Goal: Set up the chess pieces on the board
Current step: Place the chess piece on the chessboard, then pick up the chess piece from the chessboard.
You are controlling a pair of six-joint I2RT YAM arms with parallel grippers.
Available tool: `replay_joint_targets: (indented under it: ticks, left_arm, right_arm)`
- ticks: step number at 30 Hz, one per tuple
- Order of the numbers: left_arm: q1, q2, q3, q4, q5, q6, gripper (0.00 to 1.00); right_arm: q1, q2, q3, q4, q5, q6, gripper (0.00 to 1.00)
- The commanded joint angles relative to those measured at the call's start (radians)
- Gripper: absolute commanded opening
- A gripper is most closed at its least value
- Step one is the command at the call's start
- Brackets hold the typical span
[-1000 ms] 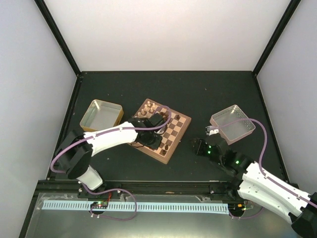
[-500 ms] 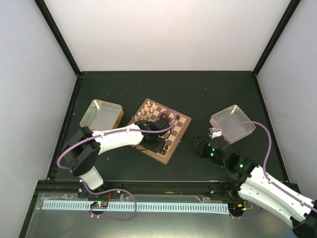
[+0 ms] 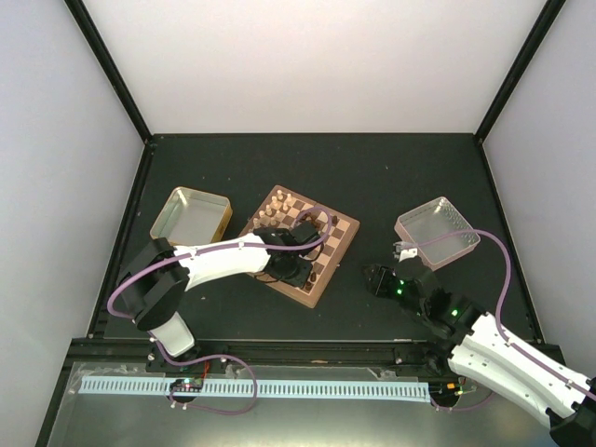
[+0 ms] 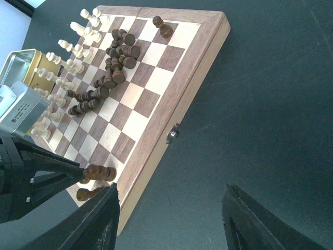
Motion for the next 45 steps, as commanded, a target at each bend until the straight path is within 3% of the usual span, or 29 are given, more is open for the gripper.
replay_joint_targets:
  ticks: [1,9,21,24,28,35,45]
  left_arm:
    - [-0.009,0.028,-0.003,0.022,0.037,-0.005,0.06]
    - [-0.009,0.025,0.001,0.006,0.009,-0.019,0.29]
    - [0.010,-0.073,0.116,-0.103,-0.124,-0.026,0.50]
    - [0.047,-0.081,0.142,-0.118,-0.196,-0.030,0.50]
    - [0.119,-0.074,0.162,-0.094,-0.243,-0.024,0.42]
    - [0.213,-0.011,0.184,-0.030,-0.192,0.067,0.37]
    - [0.230,0.083,0.200,0.033,-0.154,0.131,0.36]
  right_arm:
    - [-0.005,-0.011,-0.012,-0.002,0.023,0.008,0.56]
    - [-0.005,-0.016,-0.010,-0.005,0.017,0.006,0.56]
    - [-0.006,-0.075,0.011,-0.059,0.051,0.005,0.56]
    - [-0.006,-0.093,0.021,-0.088,0.077,0.002,0.56]
    - [-0.006,-0.117,0.019,-0.115,0.111,0.010,0.56]
    - [-0.005,-0.086,0.017,-0.078,0.142,0.052,0.55]
    - [-0.006,0.017,0.047,-0.056,0.229,0.090,0.50]
